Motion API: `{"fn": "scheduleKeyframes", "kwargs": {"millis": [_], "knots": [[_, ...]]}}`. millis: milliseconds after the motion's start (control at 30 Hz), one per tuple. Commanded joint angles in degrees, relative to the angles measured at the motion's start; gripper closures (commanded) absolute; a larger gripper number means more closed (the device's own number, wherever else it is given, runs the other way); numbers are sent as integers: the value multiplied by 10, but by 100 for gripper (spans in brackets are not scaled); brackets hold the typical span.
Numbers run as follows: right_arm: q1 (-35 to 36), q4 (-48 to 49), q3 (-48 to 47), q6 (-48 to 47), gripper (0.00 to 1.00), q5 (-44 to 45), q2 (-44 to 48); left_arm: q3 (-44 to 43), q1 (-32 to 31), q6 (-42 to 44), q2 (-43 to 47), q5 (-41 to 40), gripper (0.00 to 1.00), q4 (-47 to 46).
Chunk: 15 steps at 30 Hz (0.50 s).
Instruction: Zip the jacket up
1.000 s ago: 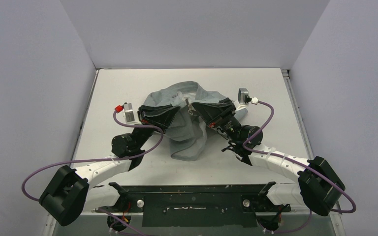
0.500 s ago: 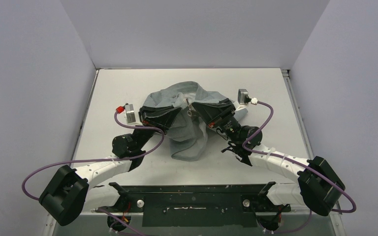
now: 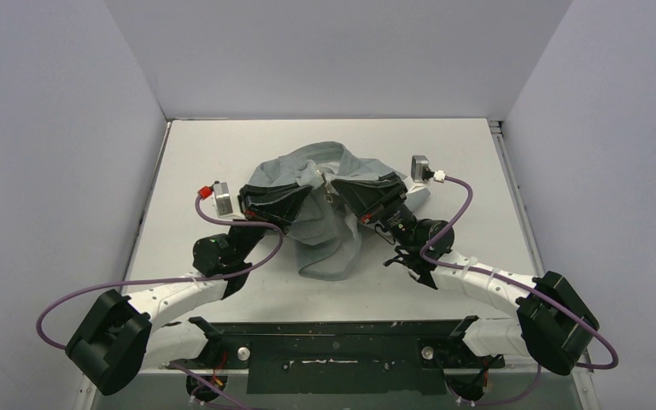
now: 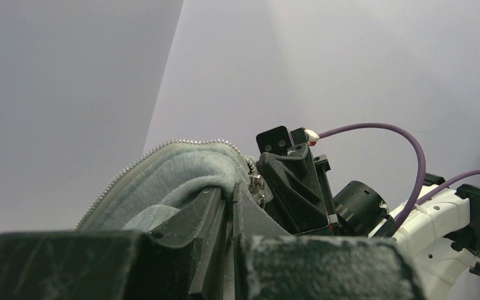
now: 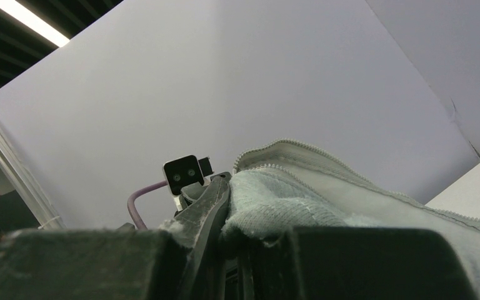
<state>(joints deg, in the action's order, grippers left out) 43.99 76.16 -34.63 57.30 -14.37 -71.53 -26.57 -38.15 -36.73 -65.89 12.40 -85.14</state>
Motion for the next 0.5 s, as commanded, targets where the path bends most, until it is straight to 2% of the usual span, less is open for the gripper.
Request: {"fn": "scheduleKeyframes", "kwargs": {"millis": [0, 467], "knots": [[6, 38, -10, 2, 100, -6, 3, -7, -4, 7, 12, 5, 100, -153], [9, 45, -13, 5, 100, -2, 2, -3, -18, 7, 3, 15, 100, -153]]}}
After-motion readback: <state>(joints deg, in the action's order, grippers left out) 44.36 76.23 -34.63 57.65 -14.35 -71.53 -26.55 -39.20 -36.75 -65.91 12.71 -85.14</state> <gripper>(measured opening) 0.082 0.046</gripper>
